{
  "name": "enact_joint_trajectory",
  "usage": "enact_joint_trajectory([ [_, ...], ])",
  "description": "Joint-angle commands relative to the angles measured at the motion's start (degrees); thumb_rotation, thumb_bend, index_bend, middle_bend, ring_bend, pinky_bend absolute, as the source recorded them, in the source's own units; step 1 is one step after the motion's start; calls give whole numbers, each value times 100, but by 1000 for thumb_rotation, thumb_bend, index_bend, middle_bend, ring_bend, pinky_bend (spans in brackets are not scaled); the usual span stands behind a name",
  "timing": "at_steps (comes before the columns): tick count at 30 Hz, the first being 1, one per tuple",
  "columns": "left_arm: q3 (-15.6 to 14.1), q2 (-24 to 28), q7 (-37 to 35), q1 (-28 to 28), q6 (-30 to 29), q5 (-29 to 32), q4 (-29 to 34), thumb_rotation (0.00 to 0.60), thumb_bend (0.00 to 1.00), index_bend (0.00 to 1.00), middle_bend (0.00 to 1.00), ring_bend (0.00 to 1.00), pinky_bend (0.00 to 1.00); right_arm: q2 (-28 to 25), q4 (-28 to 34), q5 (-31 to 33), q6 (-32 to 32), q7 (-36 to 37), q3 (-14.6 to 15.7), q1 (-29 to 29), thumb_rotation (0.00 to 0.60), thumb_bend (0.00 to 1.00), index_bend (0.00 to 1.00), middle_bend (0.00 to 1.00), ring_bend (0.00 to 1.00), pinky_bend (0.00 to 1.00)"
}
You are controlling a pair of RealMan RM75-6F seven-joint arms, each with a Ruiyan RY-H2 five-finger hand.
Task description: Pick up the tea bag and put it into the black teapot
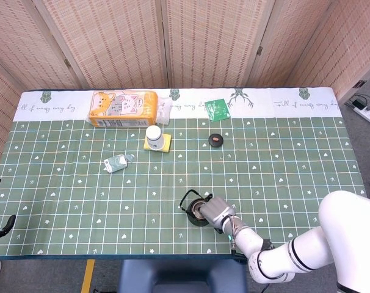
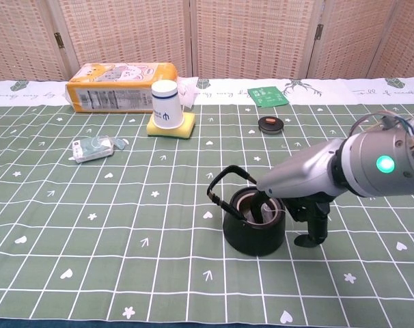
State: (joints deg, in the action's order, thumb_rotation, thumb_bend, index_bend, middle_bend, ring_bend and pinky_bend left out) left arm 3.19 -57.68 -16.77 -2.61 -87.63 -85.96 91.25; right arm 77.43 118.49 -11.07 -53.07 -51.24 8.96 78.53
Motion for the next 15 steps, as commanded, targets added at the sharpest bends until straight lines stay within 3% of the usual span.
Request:
enact_joint_trajectory([
  [1, -4, 1, 11, -1, 9, 2, -3, 600, 346, 0, 0, 0, 0, -91, 123, -85, -76, 62, -4, -5, 600, 428, 227, 1000, 1000, 859],
  [11, -49, -35, 211, 19, -79, -126, 67, 600, 345, 0, 0, 0, 0, -1108, 1397, -1452, -1090, 371, 143, -521, 600, 427, 215, 1000, 1000, 859],
  [15, -83, -47, 330, 20, -102, -205, 91, 600, 346, 0, 0, 0, 0, -1427, 1650, -2743, -1933, 417, 422, -1150, 600, 428, 203, 990, 1000, 838],
])
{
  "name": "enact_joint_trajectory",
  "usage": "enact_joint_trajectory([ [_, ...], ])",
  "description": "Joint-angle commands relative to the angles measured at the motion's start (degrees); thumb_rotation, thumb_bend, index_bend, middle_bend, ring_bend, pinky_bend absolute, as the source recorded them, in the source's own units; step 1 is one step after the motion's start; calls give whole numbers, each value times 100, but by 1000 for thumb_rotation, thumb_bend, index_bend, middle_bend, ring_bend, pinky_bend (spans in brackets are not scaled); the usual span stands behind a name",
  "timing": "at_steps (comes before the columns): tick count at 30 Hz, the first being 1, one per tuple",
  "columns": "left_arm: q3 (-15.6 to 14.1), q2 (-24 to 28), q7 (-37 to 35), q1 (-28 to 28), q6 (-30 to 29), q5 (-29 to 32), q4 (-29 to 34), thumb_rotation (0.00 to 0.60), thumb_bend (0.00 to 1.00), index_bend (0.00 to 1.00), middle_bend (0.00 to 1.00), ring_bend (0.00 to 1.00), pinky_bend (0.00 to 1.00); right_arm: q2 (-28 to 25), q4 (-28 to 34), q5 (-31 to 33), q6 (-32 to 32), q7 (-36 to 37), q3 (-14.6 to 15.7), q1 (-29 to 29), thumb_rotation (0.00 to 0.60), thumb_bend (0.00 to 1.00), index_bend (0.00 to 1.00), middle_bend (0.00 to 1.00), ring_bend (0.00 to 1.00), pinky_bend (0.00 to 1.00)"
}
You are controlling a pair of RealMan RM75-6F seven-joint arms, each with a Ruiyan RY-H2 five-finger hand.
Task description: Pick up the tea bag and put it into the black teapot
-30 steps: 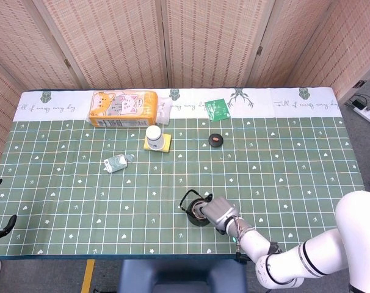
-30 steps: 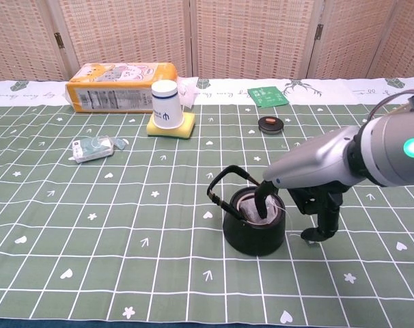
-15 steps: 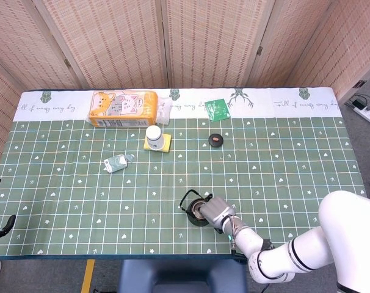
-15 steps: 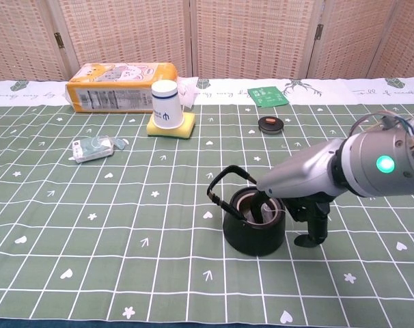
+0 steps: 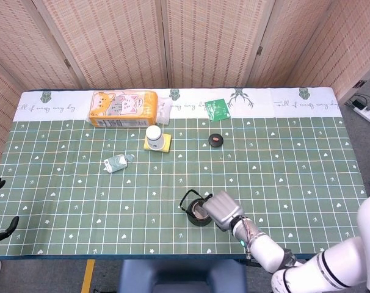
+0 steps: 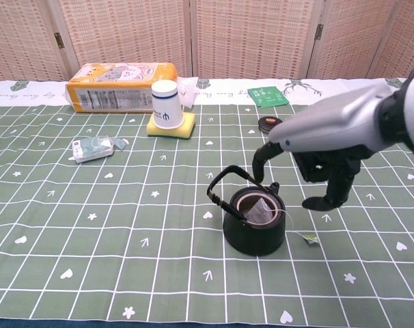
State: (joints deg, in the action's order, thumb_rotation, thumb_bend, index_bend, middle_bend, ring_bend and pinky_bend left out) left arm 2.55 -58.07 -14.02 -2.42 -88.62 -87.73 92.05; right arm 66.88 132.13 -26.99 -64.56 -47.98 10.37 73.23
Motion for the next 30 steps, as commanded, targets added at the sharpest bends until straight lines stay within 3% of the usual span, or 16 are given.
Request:
enact_joint_trajectory([
  [1, -31, -12, 94, 2, 2, -37, 20, 600, 346, 0, 0, 0, 0, -409, 286, -1559, -1038, 102, 419, -856, 600, 428, 194, 970, 1000, 822],
  [4, -55, -20, 232, 3, 4, -67, 64, 600, 346, 0, 0, 0, 0, -413, 274, -2781, -2020, 0, 970, -1776, 600, 428, 131, 756, 905, 703],
  [6, -67, -32, 317, 6, -17, -101, 98, 600, 346, 0, 0, 0, 0, -233, -89, -3430, -2571, 28, 1256, -2442, 600, 428, 66, 516, 731, 534],
  [9, -85, -48, 418, 14, -65, -170, 141, 600, 345, 0, 0, 0, 0, 110, -993, -4148, -3048, 630, 1476, -3347, 600, 428, 17, 294, 490, 354],
  [12, -112, -60, 498, 25, -99, -233, 170, 600, 345, 0, 0, 0, 0, 363, -1991, -4547, -3468, 1308, 1467, -4101, 600, 427, 12, 120, 297, 152],
  [16, -158, -101, 587, 24, -138, -364, 140, 600, 346, 0, 0, 0, 0, 612, -3074, -4831, -3794, 2089, 1307, -4827, 600, 428, 12, 14, 143, 4],
  [20, -187, -174, 791, 8, -80, -371, 145, 600, 345, 0, 0, 0, 0, 713, -3723, -4922, -3675, 2763, 1125, -5258, 600, 428, 12, 0, 83, 0],
  [30, -219, -251, 1008, -33, 42, -330, 171, 600, 345, 0, 0, 0, 0, 521, -3822, -5329, -3263, 3047, 717, -5576, 600, 428, 12, 0, 74, 0],
])
